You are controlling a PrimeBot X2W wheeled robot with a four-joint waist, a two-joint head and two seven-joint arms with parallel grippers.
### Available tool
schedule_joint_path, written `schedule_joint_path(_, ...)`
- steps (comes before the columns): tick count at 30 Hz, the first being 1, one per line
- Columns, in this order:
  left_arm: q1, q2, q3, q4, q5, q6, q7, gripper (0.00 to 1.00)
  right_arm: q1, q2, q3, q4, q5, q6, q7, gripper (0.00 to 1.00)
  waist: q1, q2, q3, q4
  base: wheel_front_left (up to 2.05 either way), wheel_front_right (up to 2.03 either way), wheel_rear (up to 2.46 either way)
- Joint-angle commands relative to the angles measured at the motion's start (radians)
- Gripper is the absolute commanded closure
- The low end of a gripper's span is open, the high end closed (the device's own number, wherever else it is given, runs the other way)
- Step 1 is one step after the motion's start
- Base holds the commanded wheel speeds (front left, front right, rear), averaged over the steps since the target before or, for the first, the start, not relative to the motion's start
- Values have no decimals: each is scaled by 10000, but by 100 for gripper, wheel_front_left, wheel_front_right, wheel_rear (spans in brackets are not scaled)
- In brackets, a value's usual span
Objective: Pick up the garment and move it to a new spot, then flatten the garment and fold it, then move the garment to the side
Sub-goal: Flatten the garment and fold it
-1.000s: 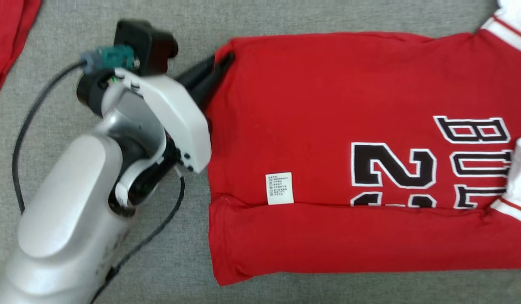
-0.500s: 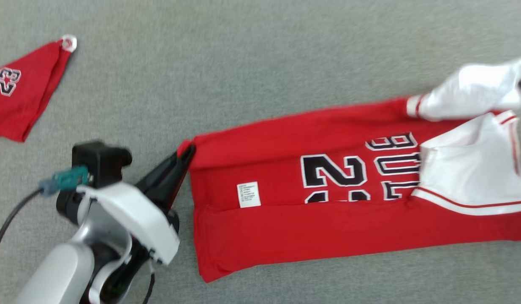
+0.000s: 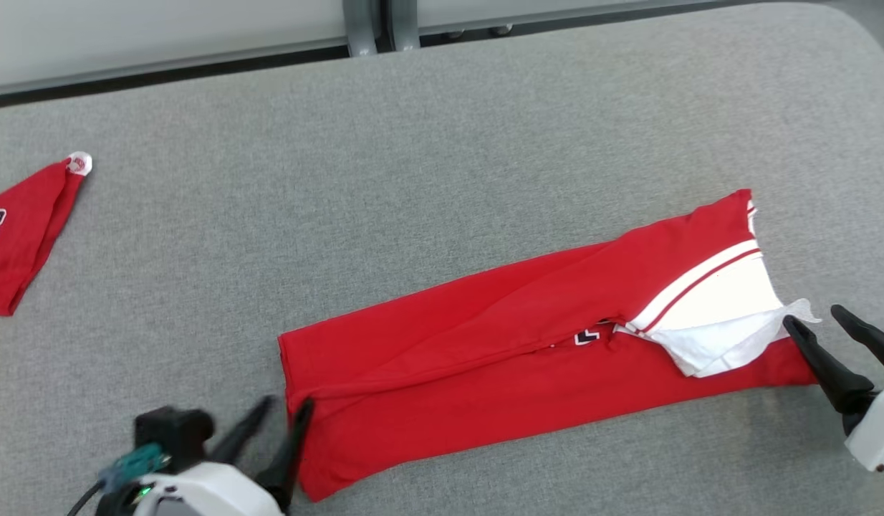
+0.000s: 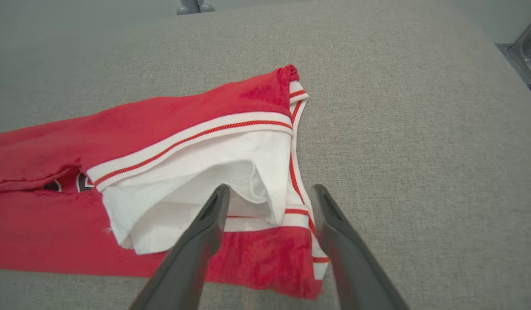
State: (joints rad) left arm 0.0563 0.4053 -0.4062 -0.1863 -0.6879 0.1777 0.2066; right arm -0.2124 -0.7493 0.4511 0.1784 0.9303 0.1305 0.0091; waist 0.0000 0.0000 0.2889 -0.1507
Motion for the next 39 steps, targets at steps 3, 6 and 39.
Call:
schedule_joint_path(3, 534, -269, 409, 269, 227, 480, -1045, 0, 387, -35, -529, -90, -106, 5, -1, 0, 0, 0, -341, -34, 0, 0, 0)
schedule_joint_path(6, 840, -525, 787, 417, 518, 777, -2242, 0, 482, 36, -1250, -13, -335, 3, 154, 0, 0, 0, -391, 11, 0, 0, 0)
schedule_joint_path(39, -197, -3361, 2556, 2413, 3178, -1435, -4726, 0, -1316, 1461, -1363, 3479, -84, 5, 3073, 100, 0, 0, 48, 1586, 0, 0, 0)
